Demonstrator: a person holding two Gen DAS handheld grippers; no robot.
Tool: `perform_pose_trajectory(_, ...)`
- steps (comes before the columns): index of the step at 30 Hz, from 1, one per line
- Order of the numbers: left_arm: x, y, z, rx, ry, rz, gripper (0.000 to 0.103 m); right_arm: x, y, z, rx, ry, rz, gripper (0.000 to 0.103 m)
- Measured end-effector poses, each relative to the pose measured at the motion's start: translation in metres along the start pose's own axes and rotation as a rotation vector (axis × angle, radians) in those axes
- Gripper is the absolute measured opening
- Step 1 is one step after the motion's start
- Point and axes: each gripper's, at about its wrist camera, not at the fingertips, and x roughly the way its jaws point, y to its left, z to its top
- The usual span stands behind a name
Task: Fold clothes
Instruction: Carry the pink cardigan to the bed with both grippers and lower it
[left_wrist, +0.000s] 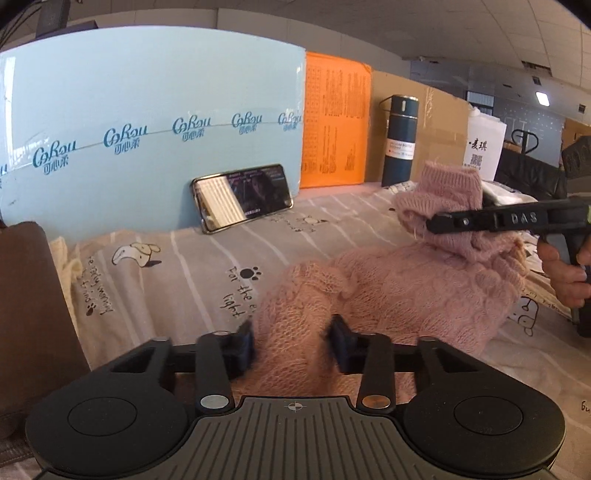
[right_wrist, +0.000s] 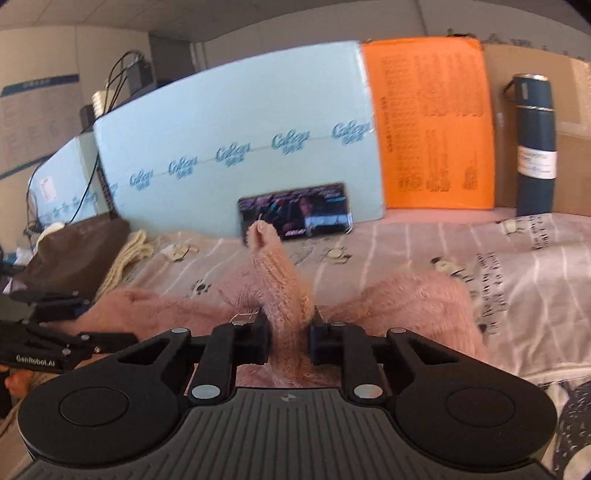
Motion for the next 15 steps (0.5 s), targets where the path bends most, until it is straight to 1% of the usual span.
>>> perform_pose_trajectory(2,-0.007,-0.007,0.003,0.029,-0.037,0.025,0.021,-0.012,-0.013,0.012,0.035,-0.074,-0.045,0.016)
perform_pose_trajectory(6,-0.018,-0.006,0.023,0.050,-0.158,0.120,0.020,-0.032,-0.045,0.047,0.142,-0.219,-0.108,0.016)
perform_pose_trajectory(11,-0.033,-0.001,0.055,0.123,-0.330,0.297,0.019,-0.061,-0.086,0.084,0.317,-0.409,-0.142,0.015)
perform_pose_trajectory(13,-0.038,-0.001,0.062,0.158,-0.382,0.356,0.019,-0.073,-0.108,0.087,0.411,-0.464,-0.146,0.015)
perform_pose_trajectory(14,-0.042,-0.001,0.063,0.157,-0.399,0.356,0.019,-0.079,-0.120,0.088,0.462,-0.485,-0.148,0.015)
perform_pose_trajectory(15,-0.045,0.000,0.062,0.146,-0.413,0.333,0.019,-0.082,-0.131,0.085,0.495,-0.488,-0.160,0.015)
